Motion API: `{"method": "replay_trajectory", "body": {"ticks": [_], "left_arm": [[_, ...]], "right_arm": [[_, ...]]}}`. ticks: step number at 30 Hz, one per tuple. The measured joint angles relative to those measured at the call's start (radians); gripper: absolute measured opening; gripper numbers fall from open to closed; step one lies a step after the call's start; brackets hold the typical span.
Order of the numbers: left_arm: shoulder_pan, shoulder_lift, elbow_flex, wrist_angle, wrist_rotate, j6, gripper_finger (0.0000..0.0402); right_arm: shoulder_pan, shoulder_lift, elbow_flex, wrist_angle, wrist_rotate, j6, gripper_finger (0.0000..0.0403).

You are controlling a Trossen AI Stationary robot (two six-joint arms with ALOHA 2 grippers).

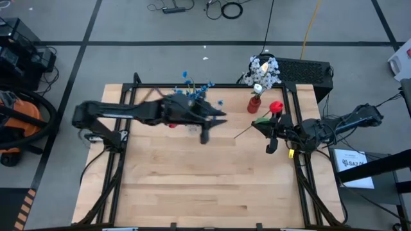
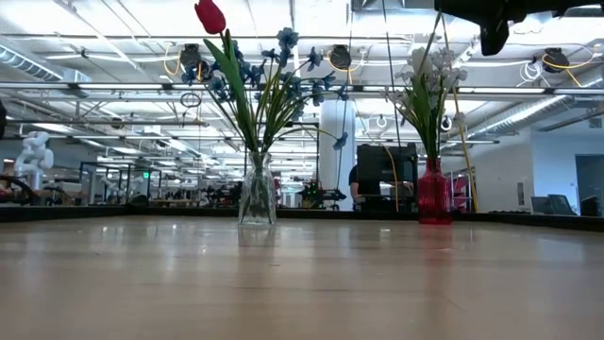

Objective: Sort flowers into vase by color
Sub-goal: Put the red flower into the transparent vase

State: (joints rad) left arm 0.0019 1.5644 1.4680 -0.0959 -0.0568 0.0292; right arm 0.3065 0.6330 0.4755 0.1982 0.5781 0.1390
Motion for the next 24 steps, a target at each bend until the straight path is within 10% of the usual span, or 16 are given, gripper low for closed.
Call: {"method": "replay_trajectory", "body": {"ticks": [14,24], "left_arm": [[0.017,-0.703,-0.700,0.129,-0.182,-0.110,0.0075],[0.016,-1.038,-0.946,0.099,-0.144,-0.173,0.0074]], "right_arm": [[0.000,0.383,0.151,0.136,-0.002,-0.016,0.0002],[-0.060,0.700,0.504,0.142,0.045,-0.205,0.0002]]}}
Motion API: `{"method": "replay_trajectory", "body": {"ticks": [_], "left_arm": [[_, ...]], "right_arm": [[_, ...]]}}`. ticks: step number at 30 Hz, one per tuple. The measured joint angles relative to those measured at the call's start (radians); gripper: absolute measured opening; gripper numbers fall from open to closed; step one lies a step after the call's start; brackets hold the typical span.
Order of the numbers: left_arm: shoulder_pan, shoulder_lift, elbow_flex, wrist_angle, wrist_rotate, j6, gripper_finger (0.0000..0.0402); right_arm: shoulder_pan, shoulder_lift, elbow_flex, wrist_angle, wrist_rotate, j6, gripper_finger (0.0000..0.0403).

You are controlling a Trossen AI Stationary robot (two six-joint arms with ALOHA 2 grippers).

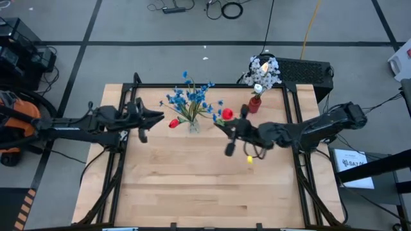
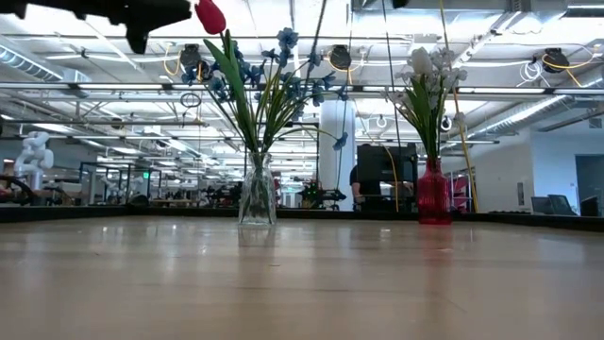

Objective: Sort flowers into vase by color
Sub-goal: Put the red flower into the transparent vase

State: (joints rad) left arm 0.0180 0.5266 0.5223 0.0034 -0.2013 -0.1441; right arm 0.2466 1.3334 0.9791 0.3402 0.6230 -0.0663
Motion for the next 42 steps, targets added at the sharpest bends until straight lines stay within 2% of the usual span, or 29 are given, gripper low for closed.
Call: {"method": "replay_trajectory", "body": {"ticks": [2,5,9,17,20,26,38,42], "left_arm": [[0.000,-0.044,-0.023,-0.021,0.010,-0.003,0.0074],[-0.001,-0.107,-0.045,-0.086,0.011,-0.006,0.0074],[-0.001,-0.178,-0.046,-0.195,0.025,-0.009,0.0074],[-0.001,-0.269,-0.046,-0.289,0.058,-0.021,0.0074],[-0.001,-0.287,-0.046,-0.308,0.059,-0.034,0.0074],[-0.001,-0.297,-0.046,-0.332,0.058,-0.035,0.0074],[-0.001,-0.298,-0.046,-0.351,0.039,-0.034,0.0074],[-0.001,-0.298,-0.046,-0.351,0.036,-0.034,0.0074]], "right_arm": [[-0.025,0.052,0.044,-0.001,-0.001,-0.030,0.0002],[-0.080,0.123,0.079,0.027,-0.077,-0.040,0.0002],[-0.141,0.197,0.091,0.138,-0.133,-0.042,0.0002],[-0.225,0.264,0.091,0.219,-0.207,-0.029,0.0002],[-0.253,0.284,0.091,0.216,-0.216,-0.015,0.0002],[-0.311,0.335,0.091,0.225,-0.310,0.041,0.0002],[-0.348,0.353,0.090,0.198,-0.350,0.096,0.0002],[-0.364,0.402,0.090,0.183,-0.391,0.117,0.0002]]}}
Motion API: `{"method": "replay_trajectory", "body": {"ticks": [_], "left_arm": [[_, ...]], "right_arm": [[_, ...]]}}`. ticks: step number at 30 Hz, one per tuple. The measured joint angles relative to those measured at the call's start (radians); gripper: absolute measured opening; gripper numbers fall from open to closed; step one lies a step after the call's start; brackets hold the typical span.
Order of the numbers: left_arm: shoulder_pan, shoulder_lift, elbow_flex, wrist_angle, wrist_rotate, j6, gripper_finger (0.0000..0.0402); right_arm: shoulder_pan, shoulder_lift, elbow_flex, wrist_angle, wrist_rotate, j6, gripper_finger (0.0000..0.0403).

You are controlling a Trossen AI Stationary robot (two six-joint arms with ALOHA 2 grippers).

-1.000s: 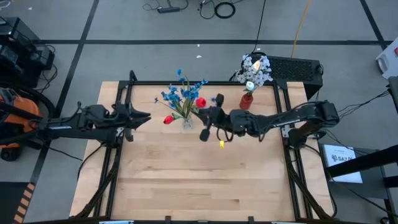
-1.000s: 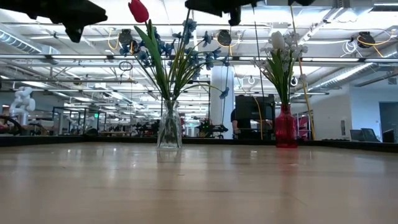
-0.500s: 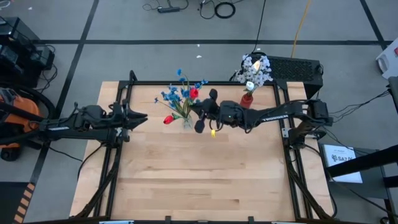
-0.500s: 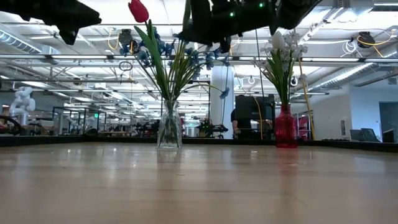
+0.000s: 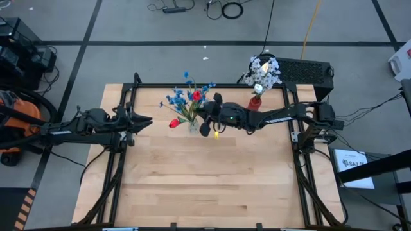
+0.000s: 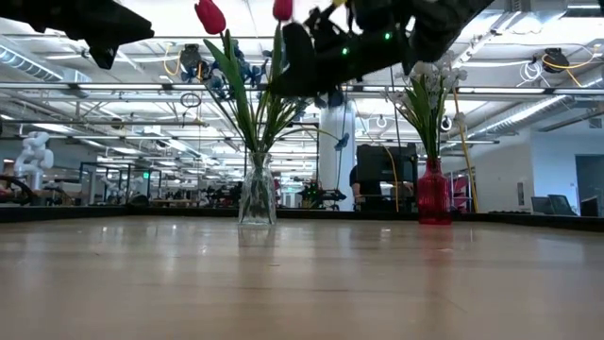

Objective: Sort flowers into vase by color
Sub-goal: Put the red flower into the transparent vase, then return to Home Position

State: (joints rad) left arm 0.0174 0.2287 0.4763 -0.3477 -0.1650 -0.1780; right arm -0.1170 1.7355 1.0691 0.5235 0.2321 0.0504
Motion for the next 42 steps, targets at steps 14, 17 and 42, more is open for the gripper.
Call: {"method": "replay_trajectory", "body": {"ticks": [14,17,42], "left_arm": [[0.000,0.000,0.000,-0.003,0.000,-0.001,0.0074],[0.000,0.000,0.000,-0.003,0.000,-0.001,0.0074],[0.000,0.000,0.000,-0.003,0.000,0.010,0.0074]], "right_arm": [[-0.008,0.097,0.000,0.010,-0.031,0.145,0.0040],[-0.008,0.089,0.008,-0.021,-0.033,0.150,0.0066],[0.096,-0.233,0.148,-0.869,0.023,0.167,0.0118]]}}
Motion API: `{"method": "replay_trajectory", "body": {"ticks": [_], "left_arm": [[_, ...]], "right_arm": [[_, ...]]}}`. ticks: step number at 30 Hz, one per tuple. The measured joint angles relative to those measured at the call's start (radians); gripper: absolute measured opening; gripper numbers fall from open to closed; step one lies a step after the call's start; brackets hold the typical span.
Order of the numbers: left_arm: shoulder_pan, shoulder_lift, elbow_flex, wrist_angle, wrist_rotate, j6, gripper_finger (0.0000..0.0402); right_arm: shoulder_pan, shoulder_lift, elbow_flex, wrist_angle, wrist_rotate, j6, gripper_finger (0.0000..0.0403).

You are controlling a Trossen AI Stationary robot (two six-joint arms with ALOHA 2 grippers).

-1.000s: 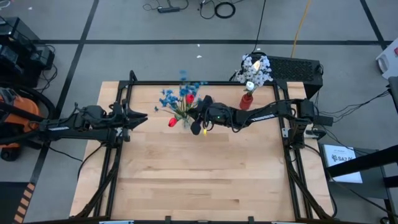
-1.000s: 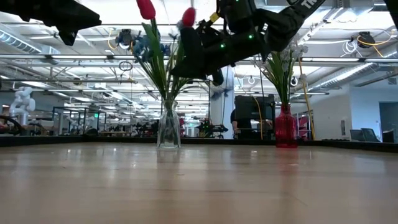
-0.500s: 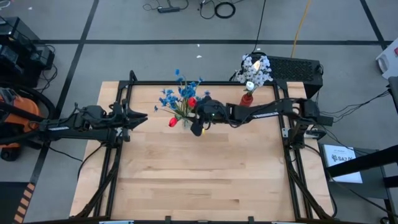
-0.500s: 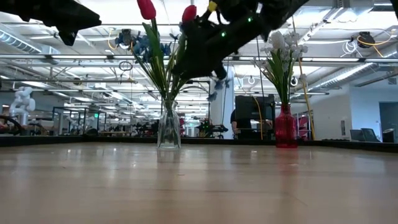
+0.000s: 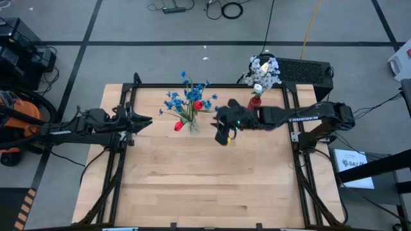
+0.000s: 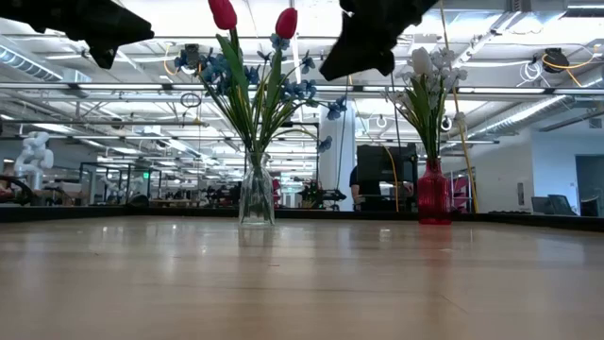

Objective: Sort flowers into vase by color
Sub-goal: Return to Home Position

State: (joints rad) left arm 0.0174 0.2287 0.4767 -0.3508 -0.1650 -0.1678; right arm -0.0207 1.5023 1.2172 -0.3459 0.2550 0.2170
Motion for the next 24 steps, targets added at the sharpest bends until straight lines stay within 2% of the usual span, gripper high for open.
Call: {"method": "replay_trajectory", "body": {"ticks": [4,5,8,12,15,19,24], "left_arm": [[-0.001,0.000,0.000,-0.039,0.007,0.051,0.0074],[-0.001,0.000,-0.001,-0.060,0.008,0.051,0.0074],[-0.001,-0.007,-0.056,-0.032,0.008,0.069,0.0074],[-0.001,-0.025,-0.194,0.117,0.025,0.073,0.0074],[-0.001,-0.043,-0.292,0.252,0.112,0.096,0.0074],[-0.007,-0.071,-0.376,0.353,0.239,0.122,0.0074],[-0.007,-0.120,-0.455,0.442,0.213,0.120,0.0074]], "right_arm": [[0.066,-0.031,-0.107,0.046,0.062,-0.003,0.0025],[0.078,-0.040,-0.137,0.063,0.069,0.004,0.0013],[0.107,-0.065,-0.222,0.141,0.088,0.063,0.0013],[0.122,-0.104,-0.311,0.229,0.087,0.113,0.0004],[0.127,-0.140,-0.349,0.250,0.087,0.128,0.0003],[0.127,-0.178,-0.374,0.258,0.086,0.123,0.0001],[0.127,-0.209,-0.397,0.264,0.084,0.088,0.0001]]}}
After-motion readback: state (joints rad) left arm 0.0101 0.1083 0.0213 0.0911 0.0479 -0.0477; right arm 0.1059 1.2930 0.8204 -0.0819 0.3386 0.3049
